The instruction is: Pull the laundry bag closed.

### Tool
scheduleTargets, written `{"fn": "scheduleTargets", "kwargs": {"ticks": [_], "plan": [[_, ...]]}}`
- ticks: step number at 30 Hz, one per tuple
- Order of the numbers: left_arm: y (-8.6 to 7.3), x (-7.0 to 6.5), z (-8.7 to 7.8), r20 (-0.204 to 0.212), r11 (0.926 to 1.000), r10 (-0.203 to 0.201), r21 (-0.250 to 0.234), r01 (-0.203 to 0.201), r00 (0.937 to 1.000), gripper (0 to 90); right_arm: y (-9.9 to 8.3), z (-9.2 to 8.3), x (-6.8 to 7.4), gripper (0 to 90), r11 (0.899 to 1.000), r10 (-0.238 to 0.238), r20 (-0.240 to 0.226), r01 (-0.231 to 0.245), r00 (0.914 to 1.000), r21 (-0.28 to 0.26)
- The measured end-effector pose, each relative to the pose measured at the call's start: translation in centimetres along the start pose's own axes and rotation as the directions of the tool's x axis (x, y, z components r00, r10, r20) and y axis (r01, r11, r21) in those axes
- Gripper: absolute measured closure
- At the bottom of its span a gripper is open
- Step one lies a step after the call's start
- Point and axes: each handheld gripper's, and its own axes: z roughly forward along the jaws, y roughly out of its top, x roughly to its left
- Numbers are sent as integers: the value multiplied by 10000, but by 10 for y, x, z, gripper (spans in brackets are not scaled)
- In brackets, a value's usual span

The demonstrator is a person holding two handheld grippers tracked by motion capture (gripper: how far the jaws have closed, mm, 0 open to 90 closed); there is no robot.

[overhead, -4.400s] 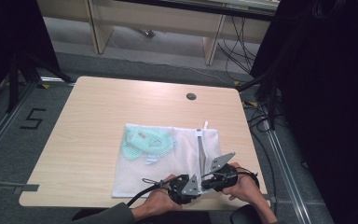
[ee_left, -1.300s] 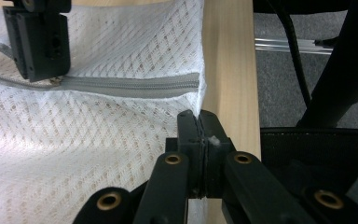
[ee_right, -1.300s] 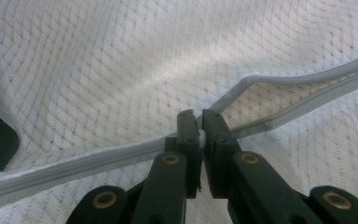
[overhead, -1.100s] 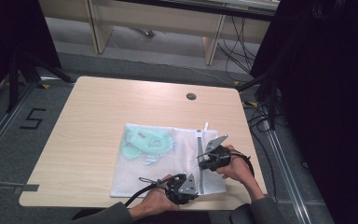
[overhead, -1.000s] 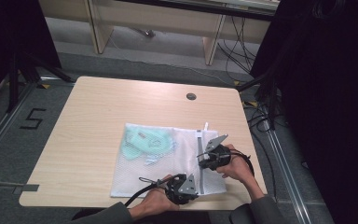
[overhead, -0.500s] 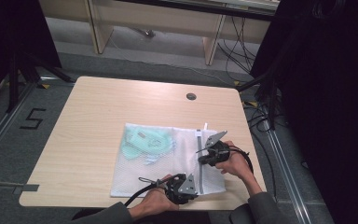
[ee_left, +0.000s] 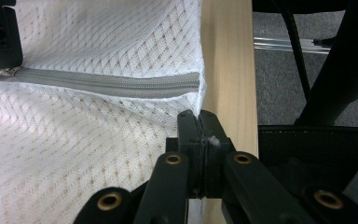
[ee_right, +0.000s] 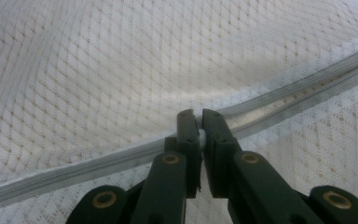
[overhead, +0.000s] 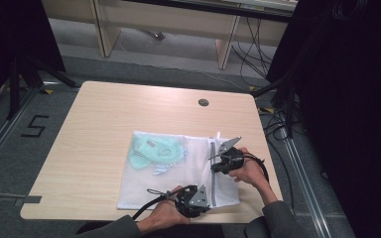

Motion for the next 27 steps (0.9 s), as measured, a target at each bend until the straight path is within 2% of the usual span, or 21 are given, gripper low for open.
{"fn": "scheduleTargets", "kwargs": {"ticks": [2, 5, 7, 9, 12, 13, 15, 18, 21, 22, 24, 25, 26, 27], "plan": [[0, 1, -1, 42, 10000, -38, 23, 38, 10000, 892, 0, 1, -1, 865, 10000, 38, 69, -37, 10000, -38], [1, -2, 0, 201, 9999, -116, -71, 117, 9997, 892, 0, 1, -3, 867, 9993, 373, 303, -373, 9988, 0], [1, -4, 0, 176, 9999, 93, 63, -94, 9998, 892, -1, 0, -6, 867, 9988, 497, 324, -498, 9982, 33], [1, -4, 2, 135, 10000, 69, 62, -70, 9999, 892, -1, -1, -8, 867, 9991, 422, 340, -423, 9985, 9], [2, -3, 1, 191, 10000, 5, 55, -6, 9998, 891, 0, 0, -6, 867, 9984, 562, 379, -564, 9977, 37], [2, -3, 1, 151, 10000, -6, 44, 5, 9999, 891, 1, 1, -8, 867, 9990, 443, 413, -444, 9982, 21], [2, -3, 1, 132, 10000, -10, 76, 9, 9999, 891, 2, 1, -7, 867, 9983, 576, 398, -580, 9975, 71], [2, -2, 0, 155, 10000, -59, 22, 58, 9999, 891, 2, 3, -9, 866, 9994, 346, 384, -348, 9987, 52], [2, -2, 0, 178, 9999, -81, 71, 80, 9998, 891, 3, 2, -9, 867, 9974, 684, 405, -692, 9968, 181], [2, -2, 0, 167, 9999, -96, 60, 95, 9998, 891, 3, 3, -12, 867, 9992, 408, 512, -408, 9979, -19], [2, -3, 0, 141, 9999, -148, -33, 148, 9998, 891, 3, 3, -14, 867, 9992, 387, 544, -391, 9978, 56], [2, -2, 0, 129, 9999, -107, -6, 107, 9999, 891, 4, 2, -12, 866, 9969, 742, 451, -754, 9962, 237], [2, -2, 0, 145, 9999, -132, -3, 132, 9998, 891, 5, 4, -16, 867, 9998, 188, 523, -188, 9985, -9], [2, -2, 0, 141, 9999, -134, 8, 134, 9998, 891, 5, 4, -16, 867, 9992, 394, 586, -397, 9975, 42]]}}
